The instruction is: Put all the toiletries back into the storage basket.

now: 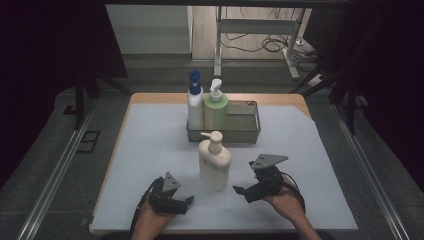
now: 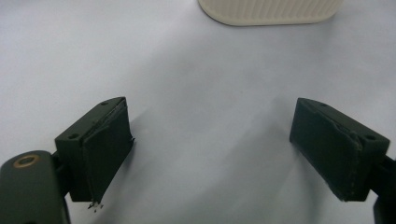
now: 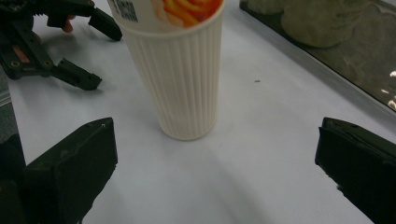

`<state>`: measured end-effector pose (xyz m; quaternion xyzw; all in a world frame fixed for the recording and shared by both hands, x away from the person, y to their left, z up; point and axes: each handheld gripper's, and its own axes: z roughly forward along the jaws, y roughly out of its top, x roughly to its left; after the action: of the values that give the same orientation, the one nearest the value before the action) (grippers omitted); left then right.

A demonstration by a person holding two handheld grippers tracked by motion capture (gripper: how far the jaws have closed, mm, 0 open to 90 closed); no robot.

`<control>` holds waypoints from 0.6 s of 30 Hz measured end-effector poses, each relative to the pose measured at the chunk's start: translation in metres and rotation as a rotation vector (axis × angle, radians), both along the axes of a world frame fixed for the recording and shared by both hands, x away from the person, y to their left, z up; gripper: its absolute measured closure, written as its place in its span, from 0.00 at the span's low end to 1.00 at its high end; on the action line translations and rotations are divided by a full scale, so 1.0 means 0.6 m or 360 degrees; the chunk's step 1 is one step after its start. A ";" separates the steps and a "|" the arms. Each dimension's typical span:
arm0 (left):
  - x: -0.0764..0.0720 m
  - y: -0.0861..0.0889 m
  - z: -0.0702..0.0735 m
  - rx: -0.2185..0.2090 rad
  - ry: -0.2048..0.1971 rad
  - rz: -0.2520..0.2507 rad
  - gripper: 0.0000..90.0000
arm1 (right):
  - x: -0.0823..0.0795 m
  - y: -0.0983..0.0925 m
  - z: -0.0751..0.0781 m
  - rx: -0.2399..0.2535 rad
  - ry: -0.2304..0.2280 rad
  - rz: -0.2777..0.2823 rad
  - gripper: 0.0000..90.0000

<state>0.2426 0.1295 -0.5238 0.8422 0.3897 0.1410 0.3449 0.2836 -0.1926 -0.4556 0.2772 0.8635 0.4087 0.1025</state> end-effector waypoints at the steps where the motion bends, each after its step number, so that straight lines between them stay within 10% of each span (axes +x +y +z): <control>1: 0.000 0.000 0.000 0.0000 0.0001 0.0001 0.14 | 0.001 0.006 0.004 0.0001 -0.0009 0.0015 0.00; 18: 0.000 0.000 0.000 -0.0002 0.0001 0.0002 0.14 | 0.012 0.054 0.025 0.0054 0.0009 -0.0006 0.00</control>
<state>0.2426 0.1295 -0.5238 0.8418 0.3903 0.1408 0.3452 0.2911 -0.1600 -0.4407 0.2816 0.8562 0.4224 0.0960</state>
